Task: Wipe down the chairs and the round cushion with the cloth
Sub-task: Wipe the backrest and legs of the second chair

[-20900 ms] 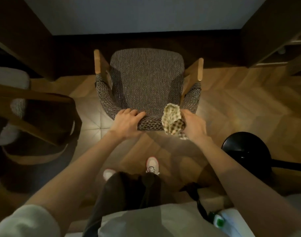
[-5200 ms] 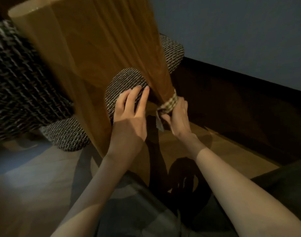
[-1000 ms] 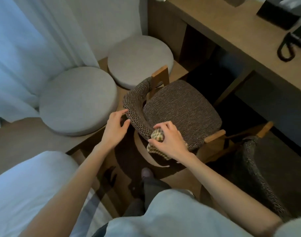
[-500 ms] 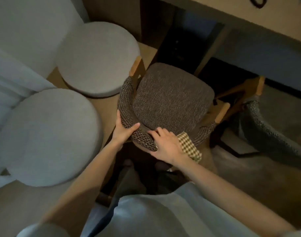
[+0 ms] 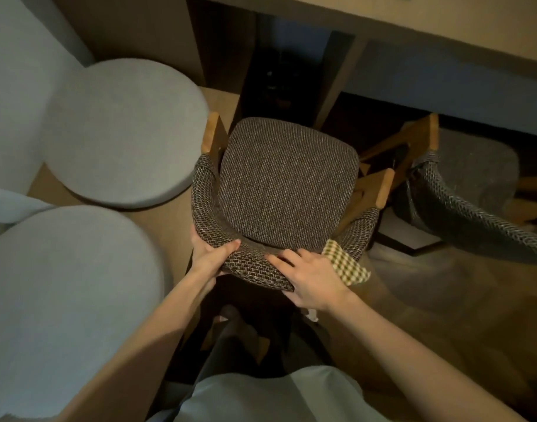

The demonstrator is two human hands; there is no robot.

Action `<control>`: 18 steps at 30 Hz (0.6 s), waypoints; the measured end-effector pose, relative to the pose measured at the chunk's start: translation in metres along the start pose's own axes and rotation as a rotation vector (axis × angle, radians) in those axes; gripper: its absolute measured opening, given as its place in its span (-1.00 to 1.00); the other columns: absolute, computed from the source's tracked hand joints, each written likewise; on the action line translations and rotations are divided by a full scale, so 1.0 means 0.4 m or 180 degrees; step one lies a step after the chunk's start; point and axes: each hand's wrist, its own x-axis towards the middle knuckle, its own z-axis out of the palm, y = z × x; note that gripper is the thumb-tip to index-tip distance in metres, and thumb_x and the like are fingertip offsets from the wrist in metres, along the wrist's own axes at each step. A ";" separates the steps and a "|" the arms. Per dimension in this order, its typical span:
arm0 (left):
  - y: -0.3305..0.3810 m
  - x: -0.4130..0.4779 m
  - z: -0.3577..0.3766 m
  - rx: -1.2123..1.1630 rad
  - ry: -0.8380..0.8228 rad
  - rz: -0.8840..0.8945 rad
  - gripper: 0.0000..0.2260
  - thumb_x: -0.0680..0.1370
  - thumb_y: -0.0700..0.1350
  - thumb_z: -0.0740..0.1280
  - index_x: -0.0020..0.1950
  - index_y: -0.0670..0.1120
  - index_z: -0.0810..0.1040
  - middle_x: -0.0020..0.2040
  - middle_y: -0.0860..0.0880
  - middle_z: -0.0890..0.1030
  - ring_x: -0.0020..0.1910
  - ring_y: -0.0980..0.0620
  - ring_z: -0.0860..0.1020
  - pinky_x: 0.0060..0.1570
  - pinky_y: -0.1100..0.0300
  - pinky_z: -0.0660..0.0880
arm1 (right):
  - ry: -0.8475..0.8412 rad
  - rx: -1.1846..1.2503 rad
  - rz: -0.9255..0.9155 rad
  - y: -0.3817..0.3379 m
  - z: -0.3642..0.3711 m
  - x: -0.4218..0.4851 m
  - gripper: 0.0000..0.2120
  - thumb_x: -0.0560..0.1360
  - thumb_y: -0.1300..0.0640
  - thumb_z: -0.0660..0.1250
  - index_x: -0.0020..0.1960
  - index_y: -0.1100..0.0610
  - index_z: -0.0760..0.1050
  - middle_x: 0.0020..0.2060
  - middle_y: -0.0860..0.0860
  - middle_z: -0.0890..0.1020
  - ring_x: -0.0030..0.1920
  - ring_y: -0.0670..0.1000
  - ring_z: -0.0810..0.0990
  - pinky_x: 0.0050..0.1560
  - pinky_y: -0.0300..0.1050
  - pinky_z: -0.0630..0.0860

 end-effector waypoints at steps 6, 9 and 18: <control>0.031 0.015 0.094 -0.0012 -0.0215 -0.0221 -0.01 0.41 -0.23 0.49 0.53 0.18 -0.16 0.37 -0.04 0.35 0.20 -0.05 0.44 -0.07 -0.05 0.58 | -0.0544 -0.0058 0.0275 0.100 -0.007 -0.007 -0.31 0.46 -0.18 0.31 0.49 0.00 0.18 0.27 0.06 0.48 0.11 0.11 0.52 -0.10 -0.04 0.56; 0.061 0.027 0.180 0.0010 -0.0310 -0.0188 0.02 0.43 -0.25 0.48 0.54 0.13 -0.25 0.42 -0.06 0.31 0.27 -0.09 0.44 0.09 -0.12 0.54 | -0.0614 -0.0221 0.0550 0.181 -0.019 -0.018 -0.33 0.49 -0.21 0.22 0.51 -0.03 0.12 0.29 0.01 0.52 0.15 0.10 0.51 -0.07 -0.06 0.53; 0.099 0.038 0.302 0.0128 -0.0380 -0.0172 -0.01 0.45 -0.23 0.46 0.54 0.09 -0.24 0.42 -0.13 0.31 0.06 -0.02 0.48 -0.33 0.09 0.57 | -0.0416 -0.0120 0.0907 0.287 -0.024 -0.047 -0.36 0.45 -0.16 0.33 0.47 -0.12 0.20 0.21 -0.05 0.54 0.13 0.05 0.47 0.06 -0.01 0.48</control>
